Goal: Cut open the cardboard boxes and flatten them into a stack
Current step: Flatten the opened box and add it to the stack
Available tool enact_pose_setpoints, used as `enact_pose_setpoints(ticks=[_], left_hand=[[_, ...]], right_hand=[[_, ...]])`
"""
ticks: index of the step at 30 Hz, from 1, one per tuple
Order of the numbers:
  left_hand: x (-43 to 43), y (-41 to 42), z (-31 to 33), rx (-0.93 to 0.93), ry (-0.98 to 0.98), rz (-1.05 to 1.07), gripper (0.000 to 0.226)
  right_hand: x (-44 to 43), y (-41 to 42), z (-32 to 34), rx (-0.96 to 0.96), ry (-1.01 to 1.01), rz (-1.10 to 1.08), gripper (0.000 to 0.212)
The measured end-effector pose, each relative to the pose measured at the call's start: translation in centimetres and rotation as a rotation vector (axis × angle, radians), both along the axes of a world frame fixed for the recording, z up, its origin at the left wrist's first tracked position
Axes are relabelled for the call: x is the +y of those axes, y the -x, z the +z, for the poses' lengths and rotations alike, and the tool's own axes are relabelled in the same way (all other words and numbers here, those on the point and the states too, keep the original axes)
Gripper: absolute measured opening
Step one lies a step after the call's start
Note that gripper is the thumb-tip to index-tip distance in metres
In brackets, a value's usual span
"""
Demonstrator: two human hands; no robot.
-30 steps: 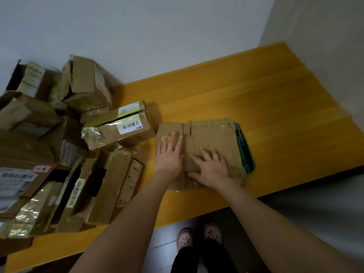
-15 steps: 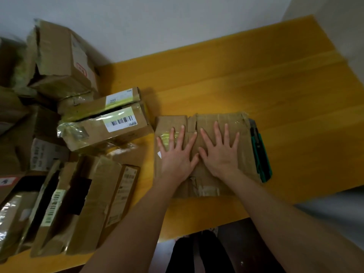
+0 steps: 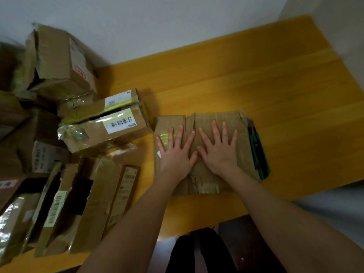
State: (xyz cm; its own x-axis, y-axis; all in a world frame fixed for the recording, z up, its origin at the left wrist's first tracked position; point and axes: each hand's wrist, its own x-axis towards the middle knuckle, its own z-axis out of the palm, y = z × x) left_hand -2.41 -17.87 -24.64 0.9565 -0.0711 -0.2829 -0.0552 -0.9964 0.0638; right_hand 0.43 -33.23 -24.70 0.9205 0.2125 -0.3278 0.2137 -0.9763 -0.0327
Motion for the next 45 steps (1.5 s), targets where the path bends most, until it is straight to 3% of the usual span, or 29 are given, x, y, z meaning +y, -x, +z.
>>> enact_pose_setpoints(ticks=[7,14,17,20,22,26,29,37,45], left_hand=[[-0.5,3.1,0.5,0.014,-0.012,0.035,0.062],[-0.1,2.7,1.1,0.062,0.03,0.021,0.064],[0.7,3.0,2.8,-0.014,0.064,0.159,0.072],[1.2,3.3,4.6,0.053,0.203,0.511,0.08],[1.3,3.1,5.8,0.093,0.355,0.696,0.077],[1.5,2.2,7.9,-0.02,0.486,0.862,0.067],[1.0,1.1,10.4,-0.097,0.642,0.9,0.045],[2.2,-3.6,17.9,-0.353,0.834,0.733,0.035],[-0.8,-8.2,20.7,-0.296,1.139,0.82,0.04]], right_hand=[[-2.2,5.7,0.3,-0.03,-0.016,0.029,0.068],[-2.2,5.1,0.6,0.036,-0.031,0.038,0.068],[-2.6,5.2,2.7,-0.013,-0.081,-0.093,0.073],[-3.8,5.9,4.6,-0.018,-0.109,-0.341,0.074],[-4.2,6.3,5.3,0.05,-0.128,-0.375,0.075],[-3.9,6.7,5.8,0.187,-0.184,-0.37,0.081],[-3.6,7.2,6.1,0.191,-0.239,-0.434,0.084],[-5.1,3.6,11.6,0.052,-0.502,-0.786,0.109],[-9.3,-2.7,14.9,0.041,-0.805,-0.886,0.124]])
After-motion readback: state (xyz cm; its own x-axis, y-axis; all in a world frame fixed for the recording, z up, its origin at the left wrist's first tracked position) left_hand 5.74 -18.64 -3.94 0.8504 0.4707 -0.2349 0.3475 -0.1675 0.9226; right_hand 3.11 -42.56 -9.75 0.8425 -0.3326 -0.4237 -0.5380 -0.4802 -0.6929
